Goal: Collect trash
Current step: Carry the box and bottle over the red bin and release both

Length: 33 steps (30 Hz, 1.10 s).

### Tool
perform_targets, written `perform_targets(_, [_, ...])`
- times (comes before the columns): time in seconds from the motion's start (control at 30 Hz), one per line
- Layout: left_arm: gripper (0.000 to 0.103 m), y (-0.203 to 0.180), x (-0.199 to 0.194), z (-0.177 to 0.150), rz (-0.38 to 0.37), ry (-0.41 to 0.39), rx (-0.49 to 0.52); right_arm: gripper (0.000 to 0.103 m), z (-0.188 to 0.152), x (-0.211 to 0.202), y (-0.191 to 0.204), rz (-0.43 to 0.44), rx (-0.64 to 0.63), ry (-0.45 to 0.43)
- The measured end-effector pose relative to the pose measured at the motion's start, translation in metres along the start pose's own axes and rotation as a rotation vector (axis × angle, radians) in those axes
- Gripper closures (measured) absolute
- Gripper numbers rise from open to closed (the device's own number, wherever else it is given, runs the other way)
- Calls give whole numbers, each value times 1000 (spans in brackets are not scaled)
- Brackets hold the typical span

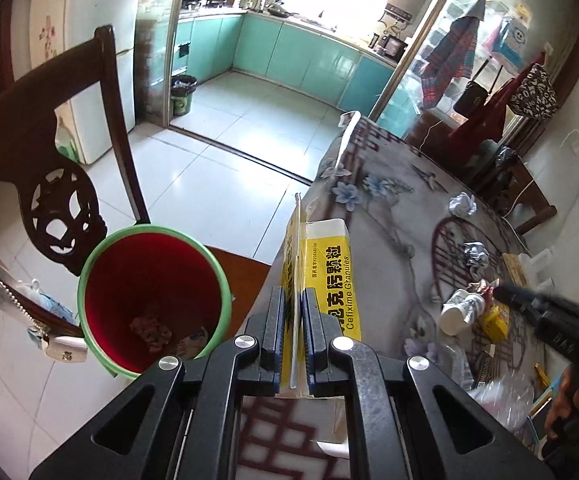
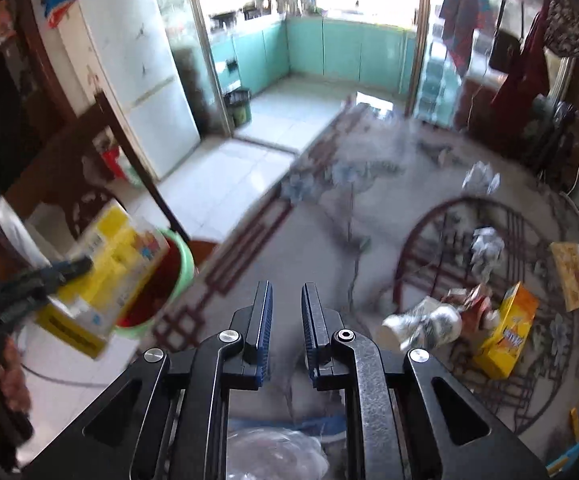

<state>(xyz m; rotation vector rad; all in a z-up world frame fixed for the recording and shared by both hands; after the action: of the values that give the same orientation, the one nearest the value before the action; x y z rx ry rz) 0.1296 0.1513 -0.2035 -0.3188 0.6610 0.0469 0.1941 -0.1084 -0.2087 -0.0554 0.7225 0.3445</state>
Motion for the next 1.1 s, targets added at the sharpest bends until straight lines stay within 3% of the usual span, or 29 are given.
perform_targets(0.1, [97, 2, 6, -2, -6, 12, -11, 59, -21, 0, -15, -23, 29, 55])
perform_targets(0.17, [97, -1, 9, -3, -14, 19, -10, 24, -29, -9, -19, 2, 28, 50])
perform_targets(0.2, [97, -3, 11, -4, -20, 23, -12, 22, -30, -12, -18, 10, 20, 46])
perform_targets(0.3, [97, -9, 17, -4, -29, 31, -6, 22, -44, -19, -13, 36, -53, 92])
perform_targets(0.37, [97, -14, 18, -4, -35, 32, -1, 22, -54, -23, 2, 106, -118, 114])
perform_targets(0.57, [97, -16, 17, 1, -27, 20, -4, 18, -99, -19, 78, 301, -557, 189])
perform_targets(0.67, [97, -10, 12, 2, -8, 8, -16, 18, -122, -4, 99, 373, -680, 251])
perform_targets(0.73, [97, -3, 7, 0, 11, 2, -29, 18, -132, 6, 104, 394, -727, 271])
perform_targets(0.9, [97, 22, -4, -7, 69, -5, -71, 18, -148, 44, 111, 344, -830, 305])
perform_targets(0.93, [97, 26, -6, -8, 78, -7, -78, 21, -150, 48, 111, 343, -827, 311])
perform_targets(0.97, [97, 30, -7, -8, 86, -8, -84, 36, -154, 52, 111, 348, -813, 328])
perform_targets(1.0, [97, 35, -9, -9, 99, -11, -91, 43, -155, 55, 111, 344, -808, 332])
perform_targets(1.1, [97, 46, -13, -11, 122, -16, -106, 47, -154, 55, 110, 346, -763, 320])
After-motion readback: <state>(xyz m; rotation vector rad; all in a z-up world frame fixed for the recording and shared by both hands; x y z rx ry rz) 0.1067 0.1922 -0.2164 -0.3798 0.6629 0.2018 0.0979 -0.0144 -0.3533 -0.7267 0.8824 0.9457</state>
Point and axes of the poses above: each gripper's, at about its wrist camera, not at the fingertips, and x roughly the way its jaws point, y to its left, z to its top, the point moved 9 cm from there along x, roughly the way its jaws point, and after that the axes turned 15 degrees about -y, right-handed, at the moved point
